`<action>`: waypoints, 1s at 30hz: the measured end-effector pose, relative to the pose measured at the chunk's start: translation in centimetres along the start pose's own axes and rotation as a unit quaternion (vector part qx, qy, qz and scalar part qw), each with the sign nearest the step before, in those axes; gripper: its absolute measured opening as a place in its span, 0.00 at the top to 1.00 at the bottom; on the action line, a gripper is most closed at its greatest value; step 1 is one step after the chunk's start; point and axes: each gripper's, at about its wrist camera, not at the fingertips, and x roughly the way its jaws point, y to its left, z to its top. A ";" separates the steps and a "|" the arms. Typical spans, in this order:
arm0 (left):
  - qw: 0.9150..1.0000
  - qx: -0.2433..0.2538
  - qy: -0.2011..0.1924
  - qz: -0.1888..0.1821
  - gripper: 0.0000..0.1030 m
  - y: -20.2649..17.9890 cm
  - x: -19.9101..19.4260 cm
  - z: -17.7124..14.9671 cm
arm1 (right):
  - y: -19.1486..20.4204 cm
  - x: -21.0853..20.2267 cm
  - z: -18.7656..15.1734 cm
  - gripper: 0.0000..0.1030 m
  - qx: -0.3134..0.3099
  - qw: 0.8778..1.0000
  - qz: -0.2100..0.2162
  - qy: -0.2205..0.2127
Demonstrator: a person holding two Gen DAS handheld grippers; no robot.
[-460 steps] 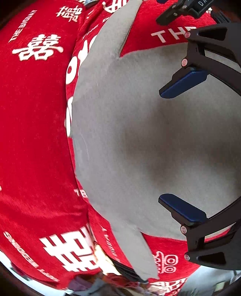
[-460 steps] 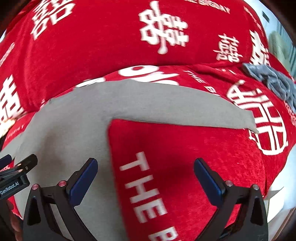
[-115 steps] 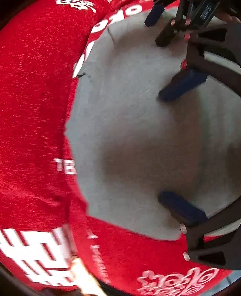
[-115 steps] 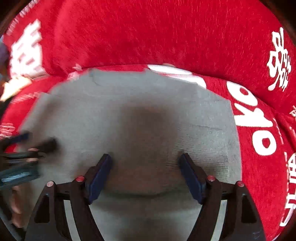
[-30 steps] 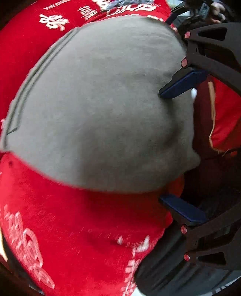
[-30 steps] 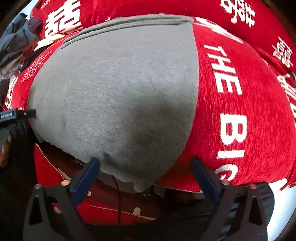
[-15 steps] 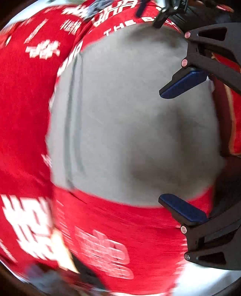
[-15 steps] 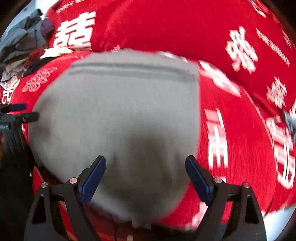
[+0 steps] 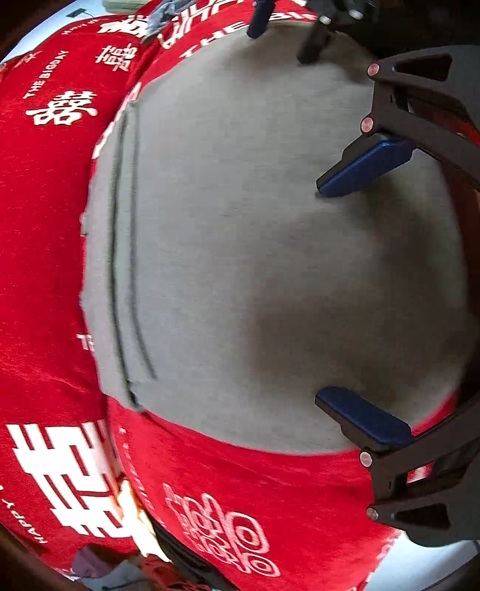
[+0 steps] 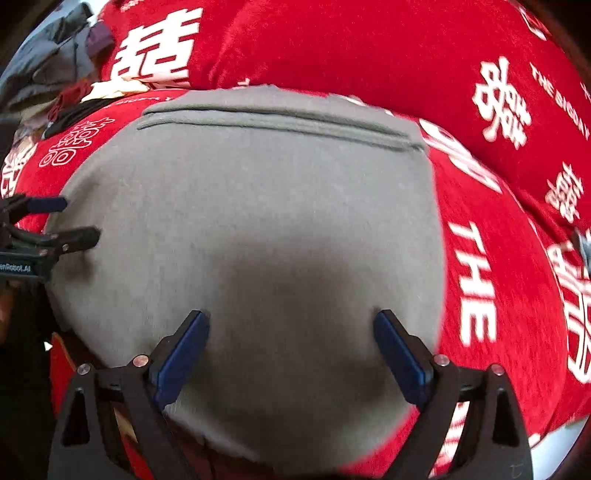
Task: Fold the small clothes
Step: 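Move both grippers toward the sweatshirt hem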
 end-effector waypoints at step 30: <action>0.984 -0.180 0.010 0.007 0.00 6.0 10.2 22.1 | -11.8 12.6 23.8 0.06 0.209 0.975 -0.075 -0.016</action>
